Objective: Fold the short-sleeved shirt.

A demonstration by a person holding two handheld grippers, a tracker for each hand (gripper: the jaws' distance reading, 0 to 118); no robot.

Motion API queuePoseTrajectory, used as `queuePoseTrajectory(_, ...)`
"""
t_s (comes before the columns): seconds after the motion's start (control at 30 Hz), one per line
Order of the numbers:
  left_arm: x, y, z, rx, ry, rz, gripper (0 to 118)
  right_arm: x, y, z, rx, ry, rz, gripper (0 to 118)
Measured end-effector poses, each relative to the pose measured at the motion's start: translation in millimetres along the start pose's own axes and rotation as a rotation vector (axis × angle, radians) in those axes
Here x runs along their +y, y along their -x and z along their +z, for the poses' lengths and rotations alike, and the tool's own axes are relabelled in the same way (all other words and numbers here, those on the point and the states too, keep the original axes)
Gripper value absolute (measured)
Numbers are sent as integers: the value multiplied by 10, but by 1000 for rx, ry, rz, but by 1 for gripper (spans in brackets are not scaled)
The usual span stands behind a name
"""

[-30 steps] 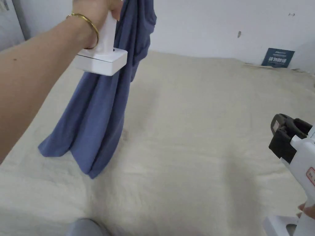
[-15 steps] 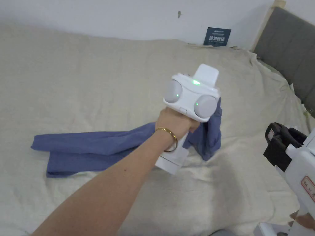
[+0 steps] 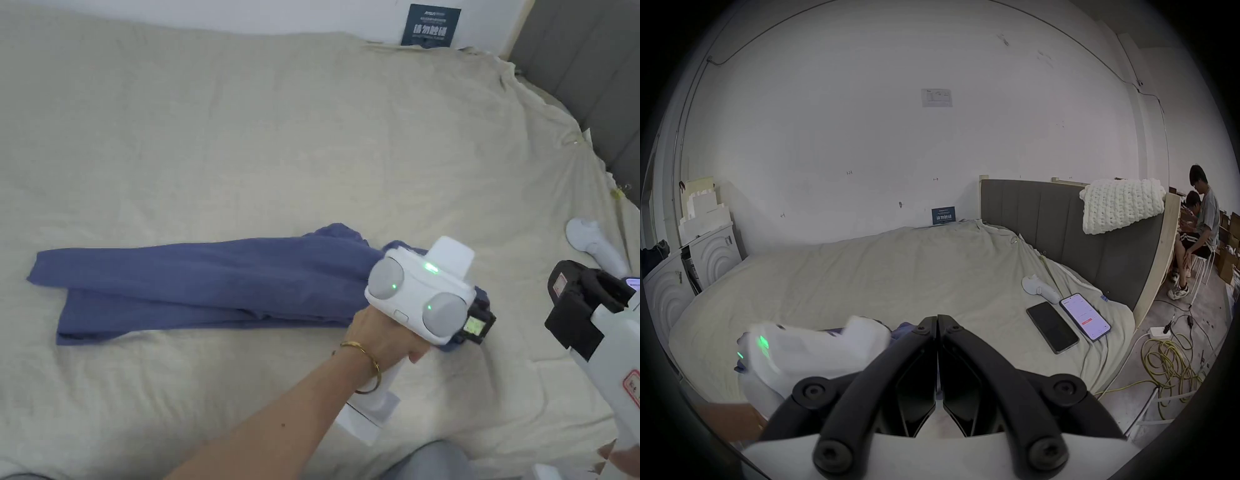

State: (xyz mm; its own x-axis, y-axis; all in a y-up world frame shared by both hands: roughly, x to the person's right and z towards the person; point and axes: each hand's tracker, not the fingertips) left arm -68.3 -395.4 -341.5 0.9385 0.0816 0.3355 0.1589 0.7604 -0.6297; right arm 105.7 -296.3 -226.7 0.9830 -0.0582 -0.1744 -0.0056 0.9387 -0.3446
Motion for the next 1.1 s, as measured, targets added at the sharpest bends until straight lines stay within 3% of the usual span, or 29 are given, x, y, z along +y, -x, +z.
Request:
queuePoseTrajectory(0.13, 207, 519, 418, 92, -114, 126, 107, 63, 241, -38, 20, -5, 8, 0)
queuePoseTrajectory(0.37, 208, 1396, 1327, 382, -292, 149, 113, 264, 479, -248, 88, -56, 56, 0)
queuePoseTrajectory(0.63, -511, 1764, 2266, 657, -419, 221, 111, 355, 858, -348, 160, -96, 99, 0)
queuePoseTrajectory(0.7, -734, 1764, 2441, 690, -436, 233, 98, 332, 921, -334, 173, -106, 98, 0)
queuePoseTrajectory(0.73, -826, 1752, 2507, 707, -435, 236, 84, 315, 945, -327, 180, -108, 97, 0)
queuePoseTrajectory(0.8, -1017, 1715, 2604, 751, -464, 225, 40, 271, 1004, -302, 186, -114, 99, 0)
queuePoseTrajectory(0.87, -1157, 1680, 2653, 774, -449, 232, 6, 221, 1046, -279, 198, -120, 98, 0)
queuePoseTrajectory(0.9, -1215, 1711, 2663, 776, -448, 246, 0, 196, 1068, -267, 204, -121, 100, 0)
queuePoseTrajectory(1.1, -1447, 1603, 2821, 789, -461, 292, 0, 59, 1103, -242, 221, -109, 101, 0)
